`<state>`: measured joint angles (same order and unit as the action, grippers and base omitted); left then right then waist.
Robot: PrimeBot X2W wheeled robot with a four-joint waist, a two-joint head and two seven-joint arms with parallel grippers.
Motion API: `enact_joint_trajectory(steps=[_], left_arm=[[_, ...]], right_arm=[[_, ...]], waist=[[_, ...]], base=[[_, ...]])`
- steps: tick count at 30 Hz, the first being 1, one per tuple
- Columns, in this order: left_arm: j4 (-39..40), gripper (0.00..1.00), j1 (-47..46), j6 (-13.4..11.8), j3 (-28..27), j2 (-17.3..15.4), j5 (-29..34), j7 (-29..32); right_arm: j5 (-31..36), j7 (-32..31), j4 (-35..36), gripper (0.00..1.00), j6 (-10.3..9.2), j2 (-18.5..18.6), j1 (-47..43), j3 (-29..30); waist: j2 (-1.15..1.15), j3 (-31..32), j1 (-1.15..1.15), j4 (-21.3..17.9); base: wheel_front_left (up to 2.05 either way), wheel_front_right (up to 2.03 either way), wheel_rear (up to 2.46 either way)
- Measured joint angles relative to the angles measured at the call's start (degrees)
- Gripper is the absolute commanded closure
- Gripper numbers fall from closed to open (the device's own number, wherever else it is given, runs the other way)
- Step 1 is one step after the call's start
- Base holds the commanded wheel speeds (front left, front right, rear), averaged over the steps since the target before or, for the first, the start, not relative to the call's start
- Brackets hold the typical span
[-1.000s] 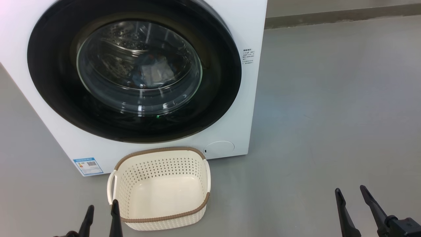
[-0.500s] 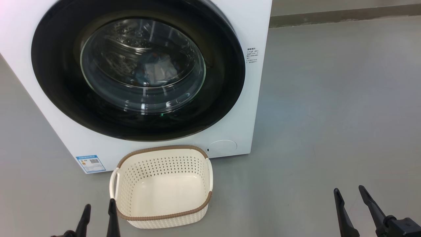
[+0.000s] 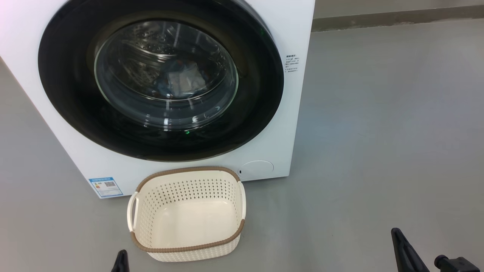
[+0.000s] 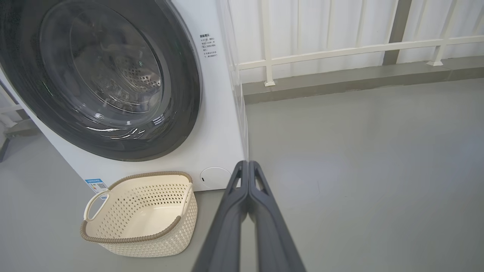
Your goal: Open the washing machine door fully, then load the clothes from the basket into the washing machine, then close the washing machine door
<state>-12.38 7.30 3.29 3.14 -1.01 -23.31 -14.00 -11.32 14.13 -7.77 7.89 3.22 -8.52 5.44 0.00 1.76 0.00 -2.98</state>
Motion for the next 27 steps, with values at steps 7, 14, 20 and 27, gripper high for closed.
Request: enact_joint_trajectory(steps=[7,14,20,27], left_arm=[[-0.04,1.0,-0.08,0.08,-0.27,-0.01,-3.89,1.24],[-0.2,1.0,-0.23,0.26,-0.69,-0.02,-7.76,2.46],[-0.35,1.0,-0.66,0.53,-1.09,-0.03,-11.16,3.46],[-0.54,1.0,-1.52,0.6,-1.55,-0.07,-15.03,4.52]], right_arm=[[-4.22,-1.03,-0.36,1.0,0.0,0.0,0.05,0.01],[-9.4,-2.07,-0.76,1.0,0.0,0.0,0.25,0.01],[-13.54,-3.05,-1.21,1.0,0.0,0.0,0.43,0.02],[-17.94,-4.08,-1.6,1.0,0.0,0.0,1.64,0.07]], waist=[[0.0,-0.11,0.01,0.17],[0.0,-0.26,0.01,0.34],[0.0,-0.35,0.01,0.49],[0.0,-0.46,0.01,0.66]], base=[[0.0,0.0,0.0],[0.0,0.0,0.0],[0.0,0.0,0.0],[0.0,0.0,0.0]])
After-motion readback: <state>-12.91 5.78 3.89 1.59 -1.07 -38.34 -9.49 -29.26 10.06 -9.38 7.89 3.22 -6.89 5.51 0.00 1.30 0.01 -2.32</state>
